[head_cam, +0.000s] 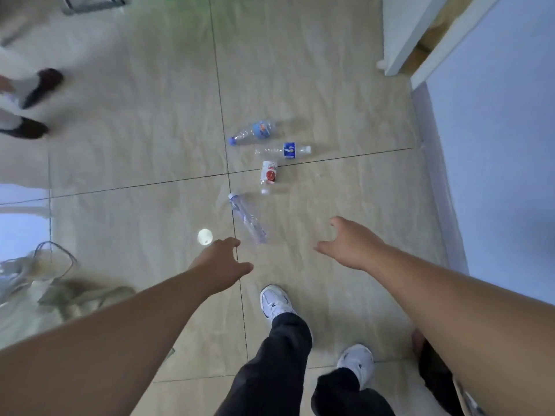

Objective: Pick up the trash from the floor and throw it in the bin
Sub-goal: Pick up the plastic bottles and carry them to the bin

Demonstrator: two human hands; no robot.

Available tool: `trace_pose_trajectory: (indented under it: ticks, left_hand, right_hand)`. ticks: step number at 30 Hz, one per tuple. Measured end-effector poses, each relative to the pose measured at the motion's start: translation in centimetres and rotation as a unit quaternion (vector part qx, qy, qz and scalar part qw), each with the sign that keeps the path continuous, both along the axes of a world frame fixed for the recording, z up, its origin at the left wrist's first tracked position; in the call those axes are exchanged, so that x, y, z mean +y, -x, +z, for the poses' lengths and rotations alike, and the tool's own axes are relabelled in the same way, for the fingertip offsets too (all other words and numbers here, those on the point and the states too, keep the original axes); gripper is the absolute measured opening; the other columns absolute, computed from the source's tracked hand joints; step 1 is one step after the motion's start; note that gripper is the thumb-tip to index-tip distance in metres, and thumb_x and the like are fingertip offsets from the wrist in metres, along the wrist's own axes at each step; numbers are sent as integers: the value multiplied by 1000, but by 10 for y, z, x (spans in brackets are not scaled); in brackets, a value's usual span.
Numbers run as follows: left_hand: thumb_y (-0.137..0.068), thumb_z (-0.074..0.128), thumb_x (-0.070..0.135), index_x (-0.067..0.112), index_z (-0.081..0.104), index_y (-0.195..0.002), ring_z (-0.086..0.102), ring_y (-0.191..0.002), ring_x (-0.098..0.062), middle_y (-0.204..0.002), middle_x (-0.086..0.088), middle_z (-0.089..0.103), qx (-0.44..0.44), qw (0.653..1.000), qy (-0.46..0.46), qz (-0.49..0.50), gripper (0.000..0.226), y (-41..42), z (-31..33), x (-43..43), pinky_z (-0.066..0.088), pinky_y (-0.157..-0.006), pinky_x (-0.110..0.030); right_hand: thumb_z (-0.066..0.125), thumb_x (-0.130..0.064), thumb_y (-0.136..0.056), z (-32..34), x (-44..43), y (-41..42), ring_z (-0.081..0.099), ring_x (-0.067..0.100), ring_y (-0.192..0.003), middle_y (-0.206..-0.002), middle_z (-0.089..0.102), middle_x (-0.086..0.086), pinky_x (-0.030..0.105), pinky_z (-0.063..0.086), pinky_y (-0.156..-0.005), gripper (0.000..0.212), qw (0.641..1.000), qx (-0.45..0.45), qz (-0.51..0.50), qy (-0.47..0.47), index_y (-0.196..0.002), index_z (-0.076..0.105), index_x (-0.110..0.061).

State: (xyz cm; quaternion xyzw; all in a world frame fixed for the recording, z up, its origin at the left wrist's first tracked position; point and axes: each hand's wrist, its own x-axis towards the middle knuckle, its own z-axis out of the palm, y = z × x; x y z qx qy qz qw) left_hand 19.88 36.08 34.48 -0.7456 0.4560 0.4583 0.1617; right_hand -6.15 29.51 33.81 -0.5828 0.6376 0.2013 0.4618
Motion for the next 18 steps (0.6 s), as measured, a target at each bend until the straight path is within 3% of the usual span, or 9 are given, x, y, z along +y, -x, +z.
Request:
trace_pose_trajectory:
  ticks: [8, 12, 14, 16, 18]
  left_hand:
    - [-80, 70, 47, 21, 46, -143, 59, -117, -22, -141, 0, 55, 8, 992, -34, 125, 72, -27, -35, 5, 47, -94, -34]
    - [-79, 71, 47, 20, 46, -142, 62, -99, -19, -139, 1, 56, 16, 978, -57, 199, 73, -29, -61, -5, 46, -82, -29]
    - [-79, 72, 47, 19, 46, -142, 61, -101, -18, -138, 1, 57, 15, 973, -61, 223, 74, -30, -80, -15, 42, -81, -26]
    - [-79, 72, 47, 19, 46, -142, 60, -110, -18, -139, 1, 57, 16, 970, -64, 236, 74, -31, -104, -30, 42, -84, -27]
    - [-79, 71, 48, 19, 46, -142, 58, -107, -17, -138, 1, 58, 24, 966, -61, 252, 74, -32, -128, -45, 42, -83, -27]
  right_hand:
    - [67, -60, -79, -50, -58, -52, 58, 27, -122, -145, 54, 4, 33, 44, -87, 84, 998, -3, 61, -27, -148, 40, -20]
    - [67, -60, -78, -80, -96, -72, 60, 27, -113, -136, 58, 4, 34, 45, -82, 80, 993, 11, 111, -45, -142, 44, -18]
    - [66, -59, -80, -99, -118, -83, 57, 27, -113, -135, 58, 6, 34, 43, -82, 76, 990, 17, 133, -42, -139, 46, -16]
    - [67, -56, -81, -116, -139, -91, 56, 26, -99, -127, 63, 8, 34, 43, -79, 69, 990, 15, 139, -36, -133, 50, -14]
    - [67, -53, -83, -133, -155, -99, 53, 24, -90, -121, 65, 10, 34, 43, -77, 63, 989, 16, 144, -33, -128, 53, -11]
